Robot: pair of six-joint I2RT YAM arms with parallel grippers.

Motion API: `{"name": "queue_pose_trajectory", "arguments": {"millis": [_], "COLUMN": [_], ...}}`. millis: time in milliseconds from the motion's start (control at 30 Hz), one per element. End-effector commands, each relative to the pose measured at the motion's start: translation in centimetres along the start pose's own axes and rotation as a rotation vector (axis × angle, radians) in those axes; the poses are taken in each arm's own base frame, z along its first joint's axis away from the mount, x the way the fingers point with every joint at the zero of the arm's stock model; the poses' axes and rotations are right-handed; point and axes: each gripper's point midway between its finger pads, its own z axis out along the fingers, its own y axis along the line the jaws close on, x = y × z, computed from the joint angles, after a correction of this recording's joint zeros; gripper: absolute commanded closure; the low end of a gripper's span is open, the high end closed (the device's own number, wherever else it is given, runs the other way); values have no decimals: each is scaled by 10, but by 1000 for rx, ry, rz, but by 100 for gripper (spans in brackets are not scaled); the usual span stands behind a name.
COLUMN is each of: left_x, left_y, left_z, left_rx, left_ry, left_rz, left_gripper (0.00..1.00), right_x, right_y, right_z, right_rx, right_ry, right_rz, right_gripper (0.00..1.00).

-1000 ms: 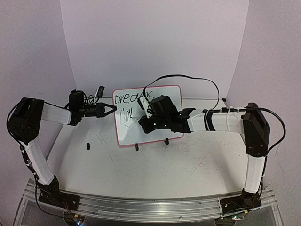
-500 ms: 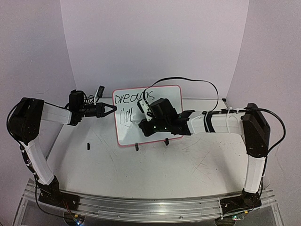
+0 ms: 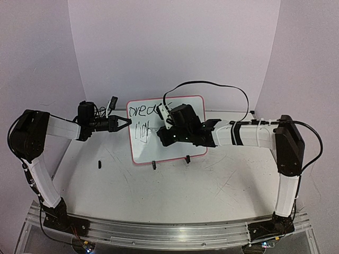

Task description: Write a sentence on the whiteboard

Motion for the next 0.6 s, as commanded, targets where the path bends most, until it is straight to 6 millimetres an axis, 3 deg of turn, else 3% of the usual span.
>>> {"name": "queue_pose_trajectory", "arguments": {"millis": [0,267,567], "left_x": [-14,-15,-15], "left_y": [5,5,5], "left_z": [5,5,5], "left_rx": [-28,-28,-29], "left_ry": [-25,-26,-27], "left_rz": [79,81,79], "left_gripper": [100,100,100], "right_x": [-26,-11,13], "right_y": [-19,-22,-9], "right_z": [-11,-19,-16], "right_rx": [74,77,27], "right_ry": [-66,-39,15], "right_rz": [23,38,55], "right_gripper": [100,100,100]}}
